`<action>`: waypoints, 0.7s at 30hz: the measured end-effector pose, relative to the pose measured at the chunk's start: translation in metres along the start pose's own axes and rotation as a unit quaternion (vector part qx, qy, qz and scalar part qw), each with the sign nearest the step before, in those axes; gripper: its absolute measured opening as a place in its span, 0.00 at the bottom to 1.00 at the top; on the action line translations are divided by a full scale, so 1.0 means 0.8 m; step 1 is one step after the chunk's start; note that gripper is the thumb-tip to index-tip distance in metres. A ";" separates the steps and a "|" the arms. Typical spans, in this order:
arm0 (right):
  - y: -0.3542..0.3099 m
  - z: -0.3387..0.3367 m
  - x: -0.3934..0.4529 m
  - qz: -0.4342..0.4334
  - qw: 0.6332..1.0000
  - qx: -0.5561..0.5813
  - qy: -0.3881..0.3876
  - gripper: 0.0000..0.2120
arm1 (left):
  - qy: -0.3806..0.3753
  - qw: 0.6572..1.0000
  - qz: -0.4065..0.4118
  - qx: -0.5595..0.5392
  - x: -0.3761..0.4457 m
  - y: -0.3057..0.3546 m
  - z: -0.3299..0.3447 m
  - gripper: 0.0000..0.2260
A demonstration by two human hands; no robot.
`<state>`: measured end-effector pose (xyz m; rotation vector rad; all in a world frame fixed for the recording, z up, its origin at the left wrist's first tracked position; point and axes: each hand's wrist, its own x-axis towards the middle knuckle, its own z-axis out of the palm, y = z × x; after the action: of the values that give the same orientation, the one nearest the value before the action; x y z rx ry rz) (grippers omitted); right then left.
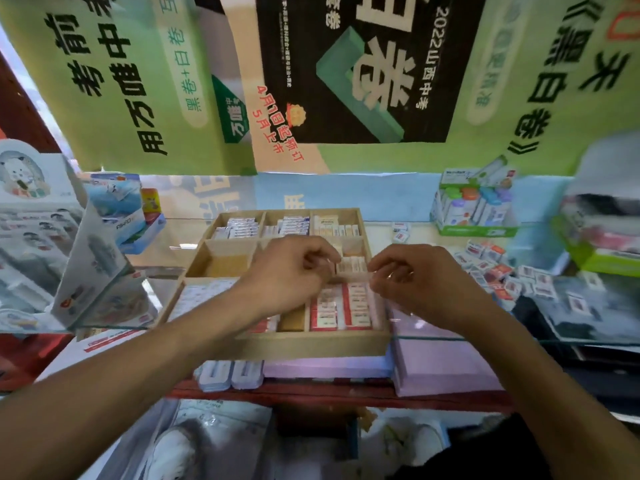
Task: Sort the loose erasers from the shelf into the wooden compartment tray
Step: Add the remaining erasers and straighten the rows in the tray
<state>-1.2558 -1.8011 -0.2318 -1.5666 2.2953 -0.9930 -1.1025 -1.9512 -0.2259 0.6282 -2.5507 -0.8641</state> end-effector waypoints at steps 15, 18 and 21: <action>0.151 -0.056 -0.039 0.116 0.989 -0.070 0.058 0.10 | -0.197 0.933 0.081 0.290 0.098 0.061 0.125 0.23; 0.157 -0.051 -0.043 0.115 0.989 -0.084 0.046 0.12 | -0.208 0.927 0.086 0.298 0.105 0.068 0.131 0.22; 0.154 -0.042 -0.047 0.086 0.992 -0.091 0.023 0.16 | -0.183 0.926 0.100 0.314 0.104 0.065 0.139 0.17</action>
<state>-1.3498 -1.7267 -0.2902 -1.3896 2.5656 -0.8042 -1.2395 -1.9049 -0.2579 0.3816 -3.1821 -0.0701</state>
